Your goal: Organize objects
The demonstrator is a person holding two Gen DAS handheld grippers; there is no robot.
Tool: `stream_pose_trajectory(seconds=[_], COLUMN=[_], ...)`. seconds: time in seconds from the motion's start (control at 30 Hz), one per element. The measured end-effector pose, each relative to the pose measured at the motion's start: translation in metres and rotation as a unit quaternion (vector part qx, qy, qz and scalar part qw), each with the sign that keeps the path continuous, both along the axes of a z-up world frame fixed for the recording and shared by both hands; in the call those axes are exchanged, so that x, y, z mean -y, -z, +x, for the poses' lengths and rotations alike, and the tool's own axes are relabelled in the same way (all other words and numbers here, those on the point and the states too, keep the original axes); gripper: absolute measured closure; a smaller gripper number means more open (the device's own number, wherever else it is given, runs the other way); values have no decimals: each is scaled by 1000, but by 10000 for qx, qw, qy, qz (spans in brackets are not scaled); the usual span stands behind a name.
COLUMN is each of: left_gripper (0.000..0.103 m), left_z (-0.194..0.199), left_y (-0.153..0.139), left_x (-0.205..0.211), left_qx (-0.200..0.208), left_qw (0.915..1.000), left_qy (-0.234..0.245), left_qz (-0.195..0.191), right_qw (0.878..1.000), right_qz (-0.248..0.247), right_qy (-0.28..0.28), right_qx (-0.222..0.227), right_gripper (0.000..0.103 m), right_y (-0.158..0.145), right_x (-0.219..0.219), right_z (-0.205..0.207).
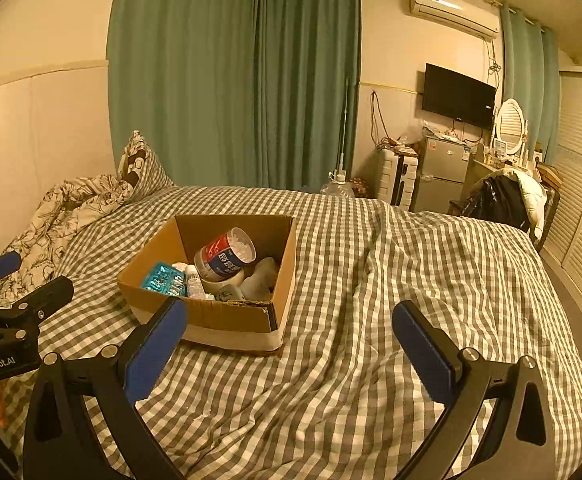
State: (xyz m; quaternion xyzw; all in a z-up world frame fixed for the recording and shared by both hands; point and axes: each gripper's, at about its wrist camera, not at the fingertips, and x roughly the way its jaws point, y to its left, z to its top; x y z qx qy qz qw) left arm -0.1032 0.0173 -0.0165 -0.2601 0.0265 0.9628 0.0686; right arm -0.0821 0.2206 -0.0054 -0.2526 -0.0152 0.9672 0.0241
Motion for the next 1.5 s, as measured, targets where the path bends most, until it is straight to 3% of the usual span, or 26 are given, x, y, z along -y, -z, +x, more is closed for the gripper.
stream_pose_trajectory(seconds=[1.5], left_gripper=[0], left_z=[0], left_y=[7], left_x=[-2], left_qx=[95], left_qw=[9999], left_qy=[1], left_qz=[-39], right_qw=[9999], right_qz=[81], right_qy=[52], right_qx=[121], right_gripper=[0], right_y=[3], right_x=[6], right_z=[-3])
